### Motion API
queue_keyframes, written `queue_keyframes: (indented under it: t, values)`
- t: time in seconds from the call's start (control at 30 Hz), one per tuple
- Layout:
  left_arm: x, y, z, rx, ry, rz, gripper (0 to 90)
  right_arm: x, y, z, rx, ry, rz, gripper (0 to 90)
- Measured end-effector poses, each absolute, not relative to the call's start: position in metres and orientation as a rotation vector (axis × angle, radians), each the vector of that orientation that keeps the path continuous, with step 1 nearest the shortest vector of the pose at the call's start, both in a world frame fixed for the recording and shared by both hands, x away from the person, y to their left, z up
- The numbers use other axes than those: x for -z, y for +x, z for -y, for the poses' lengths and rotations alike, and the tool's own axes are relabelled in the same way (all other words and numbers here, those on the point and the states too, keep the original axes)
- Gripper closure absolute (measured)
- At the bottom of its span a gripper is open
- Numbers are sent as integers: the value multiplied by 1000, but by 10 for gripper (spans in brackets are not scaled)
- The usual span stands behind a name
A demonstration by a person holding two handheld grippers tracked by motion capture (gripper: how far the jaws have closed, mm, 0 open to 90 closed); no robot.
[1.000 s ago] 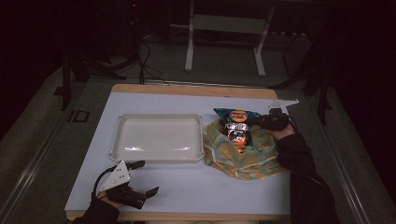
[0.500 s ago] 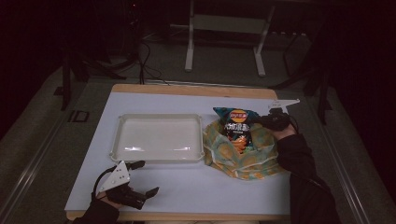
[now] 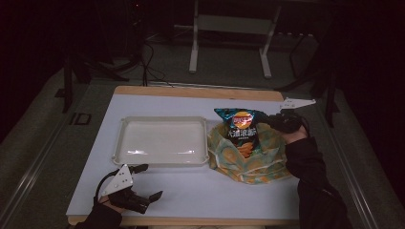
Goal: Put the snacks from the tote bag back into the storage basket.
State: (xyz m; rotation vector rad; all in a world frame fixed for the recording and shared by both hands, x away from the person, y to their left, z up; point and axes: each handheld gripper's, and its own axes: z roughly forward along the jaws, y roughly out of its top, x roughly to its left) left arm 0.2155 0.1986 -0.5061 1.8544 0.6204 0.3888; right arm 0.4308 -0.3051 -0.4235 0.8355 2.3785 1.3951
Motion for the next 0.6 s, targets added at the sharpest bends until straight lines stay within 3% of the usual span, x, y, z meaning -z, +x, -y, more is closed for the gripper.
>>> queue_keyframes:
  t: [0.6]
  values:
    - [506, 216, -199, -390, 1856, -620, 3, 384, 413, 308, -1464, 772, -2310, 900]
